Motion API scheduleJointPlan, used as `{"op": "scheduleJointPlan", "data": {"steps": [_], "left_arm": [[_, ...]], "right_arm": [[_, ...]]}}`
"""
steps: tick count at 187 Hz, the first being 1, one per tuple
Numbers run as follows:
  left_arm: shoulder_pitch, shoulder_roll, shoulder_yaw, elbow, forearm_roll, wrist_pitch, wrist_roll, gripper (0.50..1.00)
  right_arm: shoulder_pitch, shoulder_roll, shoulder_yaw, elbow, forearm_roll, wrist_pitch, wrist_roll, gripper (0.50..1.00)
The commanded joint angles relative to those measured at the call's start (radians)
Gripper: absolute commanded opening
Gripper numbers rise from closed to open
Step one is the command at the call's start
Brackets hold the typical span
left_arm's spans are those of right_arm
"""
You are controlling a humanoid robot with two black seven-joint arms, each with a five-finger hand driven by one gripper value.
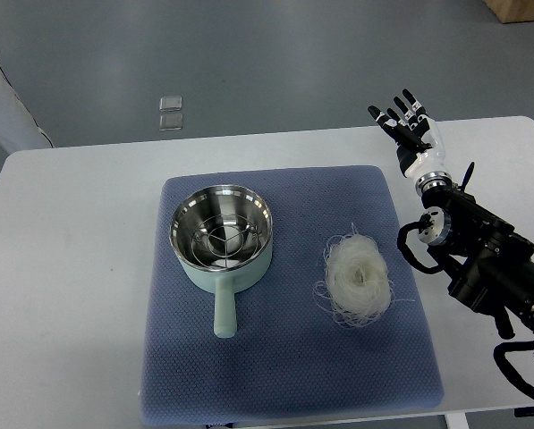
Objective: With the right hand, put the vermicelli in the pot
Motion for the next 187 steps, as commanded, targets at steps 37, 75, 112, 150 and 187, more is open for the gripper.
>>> {"op": "scheduleJointPlan", "data": {"steps": [37,75,112,150,187], "left_arm": [[0.000,0.000,0.007,0.000,0.000,0.000,0.000,1.000],[-0.003,0.000,0.003,-0.002,0.000,0.005,-0.001,1.000],[-0.003,0.000,0.000,-0.002,0.000,0.005,-0.001,1.000],[-0.003,0.000,0.002,-0.002,0.000,0.005,-0.001,1.000],[-0.003,0.000,0.002,-0.002,0.000,0.005,-0.001,1.000]], "right_arm": [[0.000,-0.003,0.000,0.000,0.000,0.000,0.000,0.928],[0.000,-0.011,0.000,0.000,0.000,0.000,0.000,0.928],[0.000,-0.011,0.000,0.000,0.000,0.000,0.000,0.928],[0.000,-0.011,0.000,0.000,0.000,0.000,0.000,0.928],[0.000,-0.012,0.000,-0.001,0.000,0.000,0.000,0.928]]}}
